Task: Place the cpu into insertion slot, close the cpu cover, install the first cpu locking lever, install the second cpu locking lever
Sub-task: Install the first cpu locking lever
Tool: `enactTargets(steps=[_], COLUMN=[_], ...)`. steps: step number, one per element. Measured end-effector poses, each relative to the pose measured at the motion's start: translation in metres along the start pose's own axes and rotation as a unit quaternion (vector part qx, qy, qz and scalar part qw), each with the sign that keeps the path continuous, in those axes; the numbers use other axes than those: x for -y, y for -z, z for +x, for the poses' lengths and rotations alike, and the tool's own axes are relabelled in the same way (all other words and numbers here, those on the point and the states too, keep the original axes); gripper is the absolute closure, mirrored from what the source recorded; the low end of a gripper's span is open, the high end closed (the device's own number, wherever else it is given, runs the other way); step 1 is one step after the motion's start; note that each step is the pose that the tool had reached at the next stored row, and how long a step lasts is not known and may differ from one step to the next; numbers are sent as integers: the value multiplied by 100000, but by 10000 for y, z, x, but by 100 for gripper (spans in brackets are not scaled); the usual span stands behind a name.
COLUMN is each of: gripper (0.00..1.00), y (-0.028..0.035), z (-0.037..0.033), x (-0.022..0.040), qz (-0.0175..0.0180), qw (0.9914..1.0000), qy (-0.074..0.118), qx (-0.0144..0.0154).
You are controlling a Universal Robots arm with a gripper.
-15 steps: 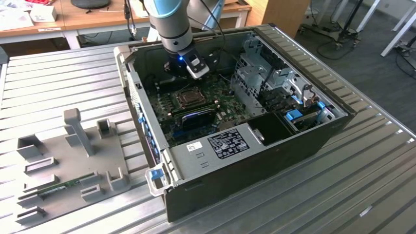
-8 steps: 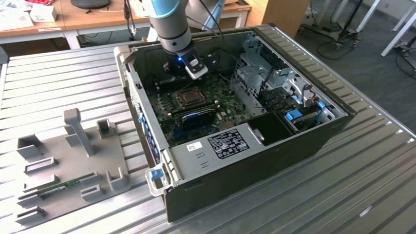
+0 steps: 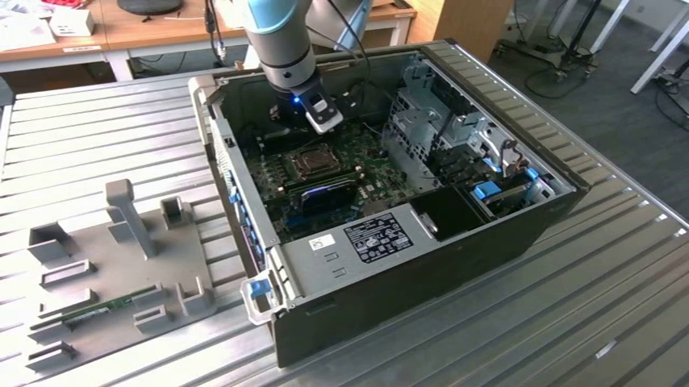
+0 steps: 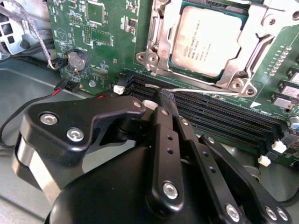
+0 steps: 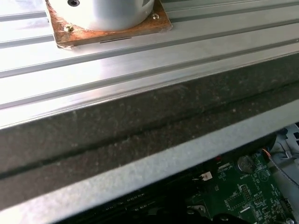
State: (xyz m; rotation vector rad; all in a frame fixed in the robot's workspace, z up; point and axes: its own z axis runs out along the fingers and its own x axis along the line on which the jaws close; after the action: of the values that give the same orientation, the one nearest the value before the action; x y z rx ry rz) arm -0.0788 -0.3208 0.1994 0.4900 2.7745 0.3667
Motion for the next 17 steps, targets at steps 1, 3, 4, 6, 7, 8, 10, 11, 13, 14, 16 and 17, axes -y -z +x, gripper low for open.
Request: enactTargets(steps=[1,3,4,6,7,8,10,11,13,14,16,17], gripper=[90,90,90,90,90,90,90,90,90,90,90,90], y=[-3,-5,-5,-4,-3,-2,-1,0,-1,-4,-20,-29], z=[0,0,-1,-3,-5,-7,-9,-10,-11,-10,-7,-4], x=[3,7,7,12,17,22,29,31,35,36,41,44], qz=[4,15,27,31,33,33,40,40,54,50,92,122], qw=[100000,100000,100000,100000,100000,100000,100000,100000,100000,100000,99999,99998], qy=[-31,-103,-121,-140,-152,-168,-187,-197,-221,-238,-385,-508], qx=[19,48,53,62,66,69,75,79,86,98,148,187])
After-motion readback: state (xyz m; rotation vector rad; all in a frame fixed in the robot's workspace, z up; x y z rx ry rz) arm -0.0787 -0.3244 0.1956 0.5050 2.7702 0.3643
